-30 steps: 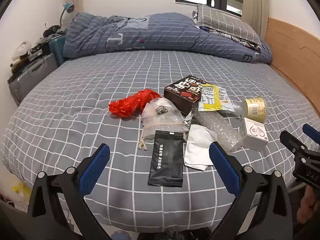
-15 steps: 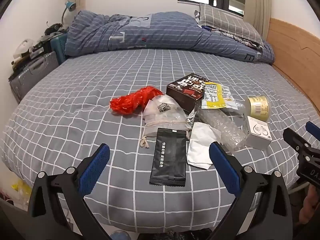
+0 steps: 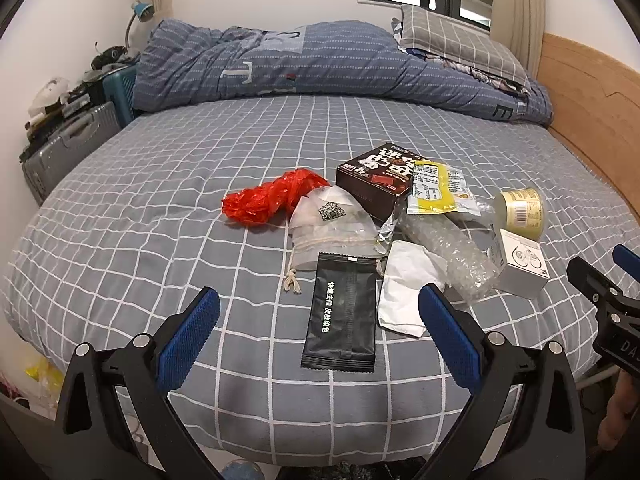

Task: Collect trash

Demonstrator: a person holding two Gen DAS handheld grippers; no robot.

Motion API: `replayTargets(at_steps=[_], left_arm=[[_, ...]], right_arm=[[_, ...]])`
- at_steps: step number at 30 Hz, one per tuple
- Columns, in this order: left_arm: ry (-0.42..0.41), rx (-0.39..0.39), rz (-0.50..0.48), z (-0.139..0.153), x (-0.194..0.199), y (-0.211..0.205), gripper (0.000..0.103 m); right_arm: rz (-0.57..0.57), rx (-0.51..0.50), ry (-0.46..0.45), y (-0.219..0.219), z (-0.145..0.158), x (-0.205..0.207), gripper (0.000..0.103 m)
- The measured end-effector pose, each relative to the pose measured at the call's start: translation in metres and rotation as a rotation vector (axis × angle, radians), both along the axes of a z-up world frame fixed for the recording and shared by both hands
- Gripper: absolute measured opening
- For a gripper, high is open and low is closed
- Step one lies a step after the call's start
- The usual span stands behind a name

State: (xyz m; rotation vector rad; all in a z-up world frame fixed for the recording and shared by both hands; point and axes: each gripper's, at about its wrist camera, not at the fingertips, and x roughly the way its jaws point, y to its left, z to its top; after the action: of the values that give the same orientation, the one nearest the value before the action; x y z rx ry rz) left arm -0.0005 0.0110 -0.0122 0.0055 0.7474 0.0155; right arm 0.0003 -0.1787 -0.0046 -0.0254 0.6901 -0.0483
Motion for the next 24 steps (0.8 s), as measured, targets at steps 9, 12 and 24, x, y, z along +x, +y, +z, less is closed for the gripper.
replayTargets(at_steps=[9,12,24], left_arm=[[0.005,0.008,0.0,0.0001,0.002,-0.0015,0.097],[0.007,0.009,0.001,-0.0003,0.0021,-0.0003,0.097],[0.008,0.019,0.008,-0.0003,0.0009,0.0017,0.097]], right_arm=[[0.001,0.002,0.0,0.0002,-0.0002,0.0006,0.096],[-0.001,0.0,0.0,0.0006,0.0,0.0,0.096],[0.0,0.0,0.001,0.0021,-0.0017,0.0005,0.096]])
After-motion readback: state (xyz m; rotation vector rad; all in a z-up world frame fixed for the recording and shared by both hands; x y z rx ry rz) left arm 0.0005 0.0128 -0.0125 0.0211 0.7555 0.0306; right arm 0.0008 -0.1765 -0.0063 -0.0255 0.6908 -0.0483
